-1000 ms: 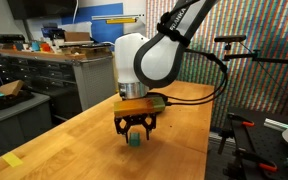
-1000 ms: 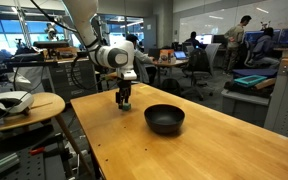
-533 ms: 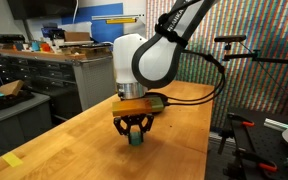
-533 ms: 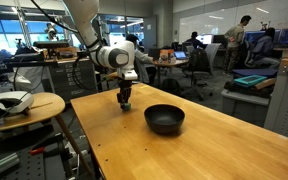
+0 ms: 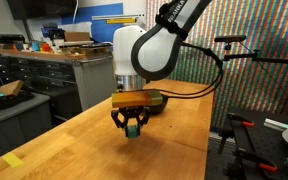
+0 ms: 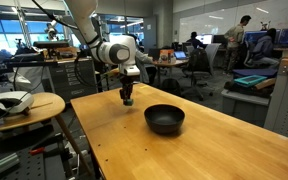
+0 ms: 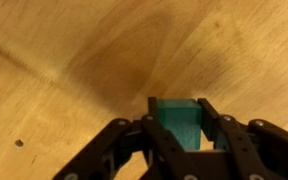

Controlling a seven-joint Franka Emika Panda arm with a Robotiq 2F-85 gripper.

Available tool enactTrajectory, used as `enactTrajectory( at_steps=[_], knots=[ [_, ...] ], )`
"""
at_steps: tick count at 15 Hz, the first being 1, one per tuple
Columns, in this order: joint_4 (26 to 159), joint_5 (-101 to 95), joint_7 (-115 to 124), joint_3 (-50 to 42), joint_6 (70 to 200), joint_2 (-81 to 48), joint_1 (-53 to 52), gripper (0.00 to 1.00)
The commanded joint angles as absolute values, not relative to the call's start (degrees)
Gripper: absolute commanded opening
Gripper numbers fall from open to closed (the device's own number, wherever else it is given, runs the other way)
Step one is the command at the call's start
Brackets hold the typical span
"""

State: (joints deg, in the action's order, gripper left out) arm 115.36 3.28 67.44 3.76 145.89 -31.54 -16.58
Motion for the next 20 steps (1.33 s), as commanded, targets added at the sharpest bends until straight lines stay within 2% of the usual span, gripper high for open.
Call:
enactTrajectory(
  at_steps=[1,11,20],
  knots=[
    [118.8,2.4,65.9,2.4,146.5,-26.0,-17.0,0.18],
    [125.1,-1.9,65.5,-2.1,147.7,-16.0,-13.3,0.18],
    [125.6,-4.9,65.2,-6.1,151.2,-16.9,-8.2,0.18]
  ],
)
